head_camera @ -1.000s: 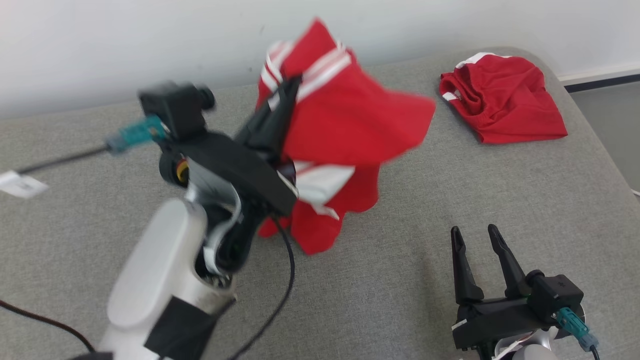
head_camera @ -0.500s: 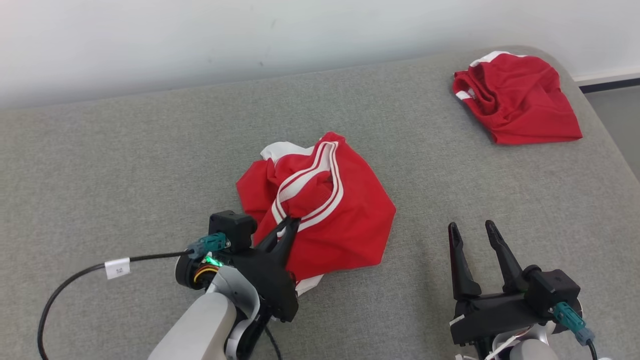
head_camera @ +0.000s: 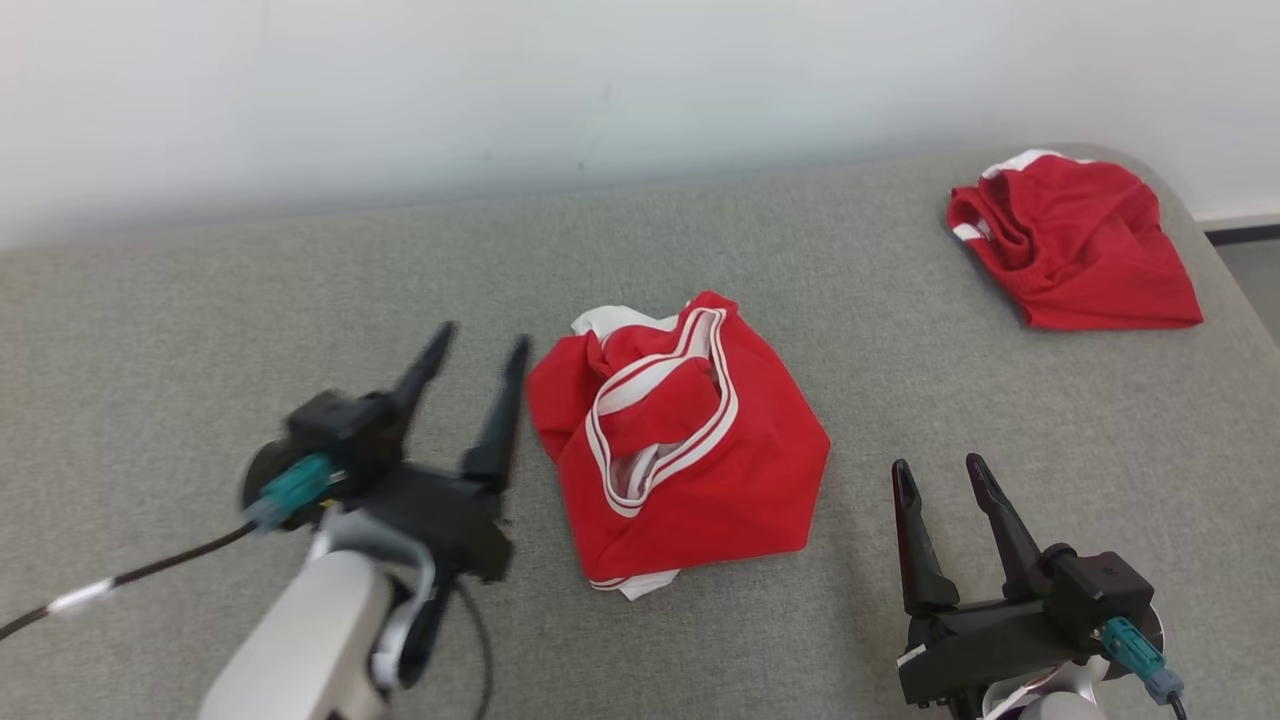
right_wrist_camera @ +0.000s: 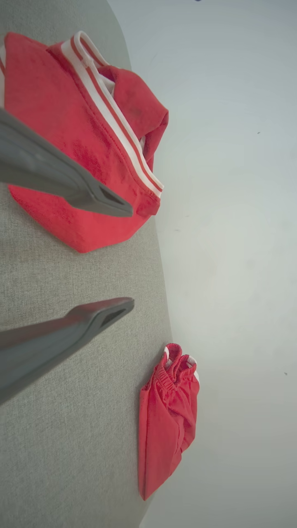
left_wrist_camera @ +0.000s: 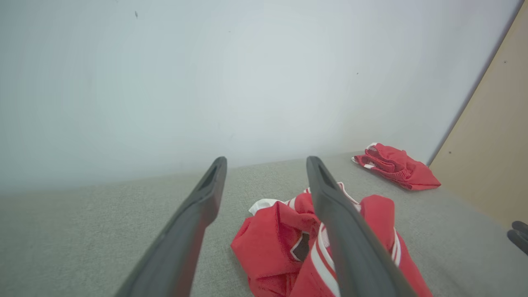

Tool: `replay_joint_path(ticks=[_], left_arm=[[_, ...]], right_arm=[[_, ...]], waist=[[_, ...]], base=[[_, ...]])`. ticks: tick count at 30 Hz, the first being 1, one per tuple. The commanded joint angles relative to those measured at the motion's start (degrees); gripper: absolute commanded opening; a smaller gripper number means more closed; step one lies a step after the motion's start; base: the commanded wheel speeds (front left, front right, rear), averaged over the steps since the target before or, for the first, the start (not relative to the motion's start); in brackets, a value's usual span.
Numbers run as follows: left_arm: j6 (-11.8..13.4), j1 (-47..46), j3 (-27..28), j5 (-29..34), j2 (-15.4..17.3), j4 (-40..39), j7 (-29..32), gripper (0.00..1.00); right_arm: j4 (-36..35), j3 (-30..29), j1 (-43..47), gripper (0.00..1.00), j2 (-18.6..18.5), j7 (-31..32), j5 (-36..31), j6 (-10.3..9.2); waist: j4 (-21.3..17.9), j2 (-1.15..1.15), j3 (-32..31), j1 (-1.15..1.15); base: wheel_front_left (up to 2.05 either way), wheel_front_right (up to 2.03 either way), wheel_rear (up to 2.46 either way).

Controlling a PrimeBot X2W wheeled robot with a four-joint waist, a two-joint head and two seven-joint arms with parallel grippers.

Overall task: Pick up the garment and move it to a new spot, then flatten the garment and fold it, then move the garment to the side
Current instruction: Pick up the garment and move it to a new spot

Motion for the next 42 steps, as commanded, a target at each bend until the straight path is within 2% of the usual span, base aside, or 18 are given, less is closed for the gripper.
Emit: replay_joint_path(ticks=[1, 6, 11, 15, 19, 23, 26, 31, 38, 42], left_arm=[[0.31, 1.34, 0.47, 0.46, 0.67, -0.33, -0.4, 1.0], [2.26, 6.2, 3.63, 0.38, 5.39, -3.77, -1.67, 1.0], [5.67, 12.08, 6.96, 1.4, 9.33, -7.68, -2.6, 1.0], [7.64, 17.1, 9.04, 2.0, 11.21, -10.27, -2.97, 1.0], [9.15, 21.82, 10.67, 2.49, 11.62, -12.71, -3.07, 1.0], [10.18, 26.18, 14.28, 4.07, 9.91, -16.42, -3.14, 1.0], [9.73, 29.6, 17.36, 6.02, 7.58, -19.15, -3.09, 1.0], [7.68, 33.71, 20.86, 9.93, 3.46, -20.67, -3.11, 1.0], [4.75, 36.52, 24.1, 16.34, -0.02, -21.24, -3.11, 1.0], [2.1, 37.62, 26.88, 18.18, -2.4, -21.47, -3.12, 1.0]], right_arm=[[-0.16, 0.09, 0.5, 1.0, 0.06, -0.02, -0.32, -0.16], [-0.56, -0.24, 1.02, 1.0, 0.07, -0.02, -0.61, -0.16], [-0.95, -0.81, 1.63, 1.0, 0.08, -0.02, -1.17, -0.17], [-1.03, -1.03, 2.34, 1.0, 0.06, -0.02, -1.55, -0.17], [-1.26, -1.12, 2.6, 1.0, 0.07, -0.02, -1.77, -0.16], [-1.65, -1.54, 3.72, 1.0, 0.05, -0.02, -1.53, -0.16], [-2.08, -1.8, 4.26, 1.0, 0.08, -0.02, -1.32, -0.16], [-2.46, -1.98, 5.04, 1.0, 0.06, -0.02, -1.27, -0.16], [-2.36, -2.24, 5.73, 1.0, 0.06, -0.02, -0.87, -0.16], [-2.26, -2.22, 5.81, 1.0, 0.06, -0.02, -0.82, -0.16]], waist=[[0.58, 0.0, -0.73, 0.0], [1.77, 0.0, -1.85, 0.0], [3.1, 0.0, -2.91, 0.0], [3.99, 0.0, -3.65, 0.0], [4.74, 0.0, -4.29, 0.0], [5.23, 0.0, -5.08, 0.0], [5.44, 0.0, -5.33, 0.0], [5.44, 0.0, -5.42, 0.0], [5.51, 0.0, -5.67, 0.0], [5.74, 0.0, -5.87, 0.0]], base=[[0.0, 0.0, 0.0], [0.0, 0.0, 0.0], [0.0, 0.0, 0.0], [0.0, 0.0, 0.0], [0.0, 0.0, 0.0], [0.0, 0.0, 0.0], [0.0, 0.0, 0.0], [0.0, 0.0, 0.0], [0.0, 0.0, 0.0], [0.0, 0.0, 0.0]])
